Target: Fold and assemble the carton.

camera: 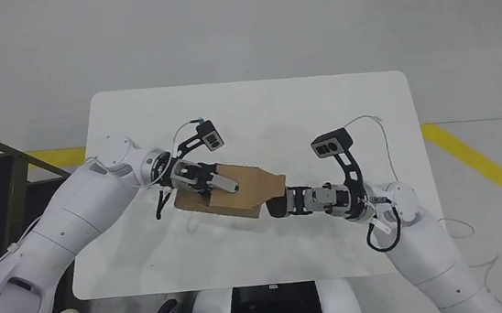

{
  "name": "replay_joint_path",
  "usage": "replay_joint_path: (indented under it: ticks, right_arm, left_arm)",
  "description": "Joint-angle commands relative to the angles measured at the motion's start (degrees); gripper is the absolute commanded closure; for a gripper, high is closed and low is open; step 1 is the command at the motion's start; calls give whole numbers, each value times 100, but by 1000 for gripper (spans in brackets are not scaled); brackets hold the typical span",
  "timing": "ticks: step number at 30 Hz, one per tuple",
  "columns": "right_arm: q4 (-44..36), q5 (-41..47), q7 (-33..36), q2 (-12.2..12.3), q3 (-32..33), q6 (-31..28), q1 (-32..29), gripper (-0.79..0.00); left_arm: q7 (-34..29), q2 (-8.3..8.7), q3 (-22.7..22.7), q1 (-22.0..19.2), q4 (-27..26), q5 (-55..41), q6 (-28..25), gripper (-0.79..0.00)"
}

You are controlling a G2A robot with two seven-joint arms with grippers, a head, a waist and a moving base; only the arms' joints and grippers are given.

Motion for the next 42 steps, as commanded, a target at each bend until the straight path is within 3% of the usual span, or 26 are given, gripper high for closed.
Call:
replay_joint_path:
  ticks: [1,22,34,42]
  right_arm:
    - [18,-44,-52,-10,-14,-39,26,-785]
    - [186,155,298,-109,-360,250,322,-785]
    - [-58,105,272,27,364,125,-137,-785]
    - [193,229,162,-19,266,154,36,-785]
  left_arm:
    - [0,0,0,0,0,0,0,0]
    - [0,0,0,0,0,0,0,0]
    - [0,0,0,0,0,0,0,0]
    - [0,0,0,0,0,0,0,0]
